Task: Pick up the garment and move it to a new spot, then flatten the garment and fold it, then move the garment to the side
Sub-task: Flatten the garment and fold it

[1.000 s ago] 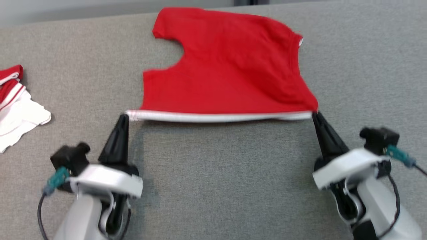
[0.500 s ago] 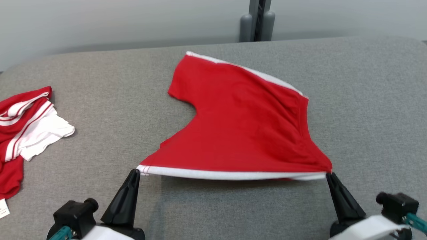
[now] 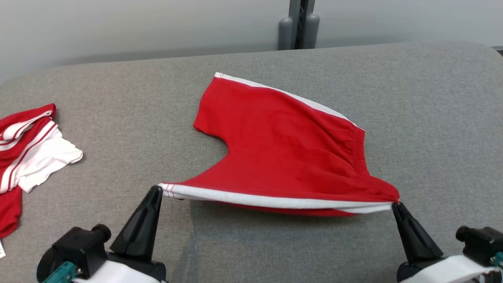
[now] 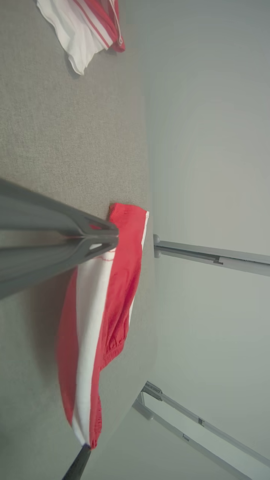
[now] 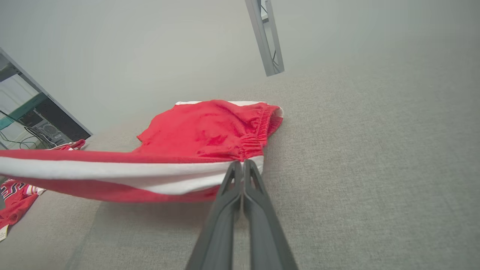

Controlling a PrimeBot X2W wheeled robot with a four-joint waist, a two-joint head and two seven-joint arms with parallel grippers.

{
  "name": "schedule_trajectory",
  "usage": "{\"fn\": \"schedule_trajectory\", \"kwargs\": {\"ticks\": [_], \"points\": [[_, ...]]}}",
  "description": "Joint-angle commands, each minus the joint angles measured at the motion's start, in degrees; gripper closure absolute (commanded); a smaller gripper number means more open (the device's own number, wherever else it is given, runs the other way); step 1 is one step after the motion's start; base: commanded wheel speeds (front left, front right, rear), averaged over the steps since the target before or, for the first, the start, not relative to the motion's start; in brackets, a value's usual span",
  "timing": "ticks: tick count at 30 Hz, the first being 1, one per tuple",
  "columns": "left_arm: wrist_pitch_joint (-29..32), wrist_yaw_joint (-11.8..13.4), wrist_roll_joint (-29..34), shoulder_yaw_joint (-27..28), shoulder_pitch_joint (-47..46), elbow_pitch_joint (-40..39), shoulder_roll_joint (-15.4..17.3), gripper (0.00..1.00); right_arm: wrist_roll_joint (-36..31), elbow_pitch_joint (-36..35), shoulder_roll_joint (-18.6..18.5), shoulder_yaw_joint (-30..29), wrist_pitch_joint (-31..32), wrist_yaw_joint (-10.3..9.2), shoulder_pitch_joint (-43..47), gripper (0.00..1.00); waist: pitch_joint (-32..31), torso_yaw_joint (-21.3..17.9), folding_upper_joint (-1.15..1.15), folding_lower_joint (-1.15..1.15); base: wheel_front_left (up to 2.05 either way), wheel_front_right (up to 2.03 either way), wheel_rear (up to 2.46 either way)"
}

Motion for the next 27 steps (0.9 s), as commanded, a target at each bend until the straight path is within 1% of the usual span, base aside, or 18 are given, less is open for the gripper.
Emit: {"fn": "schedule_trajectory", "kwargs": {"ticks": [1,4,8,13,16,20,23,27], "points": [[-0.17,-0.24,0.24,0.34,-1.61,0.29,0.28,1.00,0.02,-0.44,-0.08,0.02,0.12,-0.02,-1.75,1.00,0.62,-0.39,0.00,0.00,0.00,0.00,0.00],[-0.45,-1.45,0.88,0.58,-5.85,1.53,1.07,1.00,0.06,0.09,-0.01,0.76,-0.06,-0.02,-5.61,1.00,2.36,-1.19,0.00,0.00,0.00,0.00,0.00],[-0.52,-3.92,1.89,0.08,-13.57,2.77,2.16,1.00,1.07,1.52,0.05,2.02,-0.45,-0.02,-12.39,1.00,5.97,-1.71,0.00,0.00,0.00,0.00,0.00],[-0.22,-6.66,2.44,0.28,-24.89,6.20,2.89,1.00,1.33,4.47,0.07,2.98,-1.54,-0.02,-21.44,1.00,11.93,-2.37,0.00,0.00,0.00,0.00,0.00],[-0.38,-7.91,1.68,0.53,-31.53,9.85,2.44,1.00,1.00,7.30,0.13,3.58,-2.79,-0.02,-26.69,1.00,15.04,-3.07,0.00,0.00,0.00,0.00,0.00],[-1.27,-9.84,0.54,0.68,-40.18,16.75,1.40,1.00,-0.70,11.74,0.17,2.76,-4.73,-0.02,-32.05,1.00,17.98,-3.45,0.00,0.00,0.00,0.00,0.00],[-2.19,-11.10,0.02,1.03,-45.82,22.43,1.13,1.00,-1.41,14.70,0.29,2.75,-6.34,-0.02,-35.10,1.00,19.83,-4.46,0.00,0.00,0.00,0.00,0.00],[-3.41,-13.22,-0.26,0.65,-51.96,30.91,1.09,1.00,-0.62,17.90,0.31,4.56,-8.42,-0.02,-37.89,1.00,21.36,-6.12,0.00,0.00,0.00,0.00,0.00]]}}
